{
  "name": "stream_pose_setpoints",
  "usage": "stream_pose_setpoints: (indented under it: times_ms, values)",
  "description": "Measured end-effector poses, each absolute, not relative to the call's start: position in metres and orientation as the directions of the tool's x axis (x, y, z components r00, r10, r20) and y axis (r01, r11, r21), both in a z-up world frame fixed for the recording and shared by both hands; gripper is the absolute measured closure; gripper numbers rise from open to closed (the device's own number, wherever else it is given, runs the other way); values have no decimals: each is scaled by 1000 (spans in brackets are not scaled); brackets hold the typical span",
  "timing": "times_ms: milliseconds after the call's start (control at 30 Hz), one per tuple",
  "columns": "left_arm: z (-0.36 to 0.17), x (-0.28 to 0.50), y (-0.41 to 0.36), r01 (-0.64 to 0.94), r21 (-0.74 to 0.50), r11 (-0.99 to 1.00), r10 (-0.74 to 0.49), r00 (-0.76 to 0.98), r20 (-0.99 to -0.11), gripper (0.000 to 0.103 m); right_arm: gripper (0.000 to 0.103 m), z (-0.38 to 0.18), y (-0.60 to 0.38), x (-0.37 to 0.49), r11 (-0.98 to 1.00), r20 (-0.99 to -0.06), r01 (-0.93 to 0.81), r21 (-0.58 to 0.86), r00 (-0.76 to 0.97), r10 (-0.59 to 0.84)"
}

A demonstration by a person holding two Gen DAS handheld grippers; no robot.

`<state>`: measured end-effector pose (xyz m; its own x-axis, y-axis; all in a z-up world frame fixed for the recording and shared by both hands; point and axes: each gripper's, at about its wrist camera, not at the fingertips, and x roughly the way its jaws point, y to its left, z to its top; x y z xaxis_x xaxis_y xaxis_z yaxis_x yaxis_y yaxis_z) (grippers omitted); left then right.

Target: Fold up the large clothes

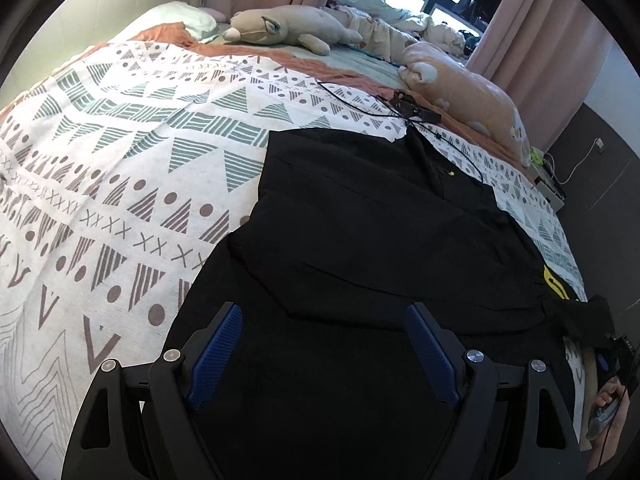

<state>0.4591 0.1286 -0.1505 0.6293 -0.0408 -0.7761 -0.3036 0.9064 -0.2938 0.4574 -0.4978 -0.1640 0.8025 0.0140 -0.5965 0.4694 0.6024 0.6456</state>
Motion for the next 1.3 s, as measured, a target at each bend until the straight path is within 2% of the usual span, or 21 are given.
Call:
stream_pose_setpoints:
  times_ms: [33, 100, 167, 267, 500, 867, 1167, 1300]
  values:
    - [-153, 460, 130, -309, -291, 905, -38, 625, -780, 19, 50, -168, -500, 461, 596, -597, 472, 650, 802, 15]
    - [-157, 462, 133, -319, -290, 902, -34, 618, -786, 19, 66, -173, -501, 469, 594, -590, 463, 658, 807, 24]
    - [-159, 463, 135, -328, -286, 900, -28, 612, -791, 19, 90, -174, -499, 475, 610, -583, 450, 651, 812, 23]
    - [-161, 465, 138, -336, -285, 898, -24, 608, -793, 19, 96, -163, -490, 475, 643, -558, 435, 630, 830, -14]
    - [-158, 464, 142, -339, -308, 889, -38, 617, -786, 19, 98, -114, -459, 465, 712, -432, 289, 640, 901, 23]
    - [-149, 450, 157, -355, -354, 865, -54, 636, -770, 19, 98, -83, -369, 472, 758, -369, 67, 649, 899, 237]
    - [-155, 445, 170, -383, -388, 838, -77, 621, -780, 19, 98, -98, -291, 506, 750, -404, -59, 658, 813, 419]
    - [-156, 445, 173, -390, -385, 836, -71, 619, -782, 19, 98, -110, -237, 530, 791, -503, -129, 597, 708, 495]
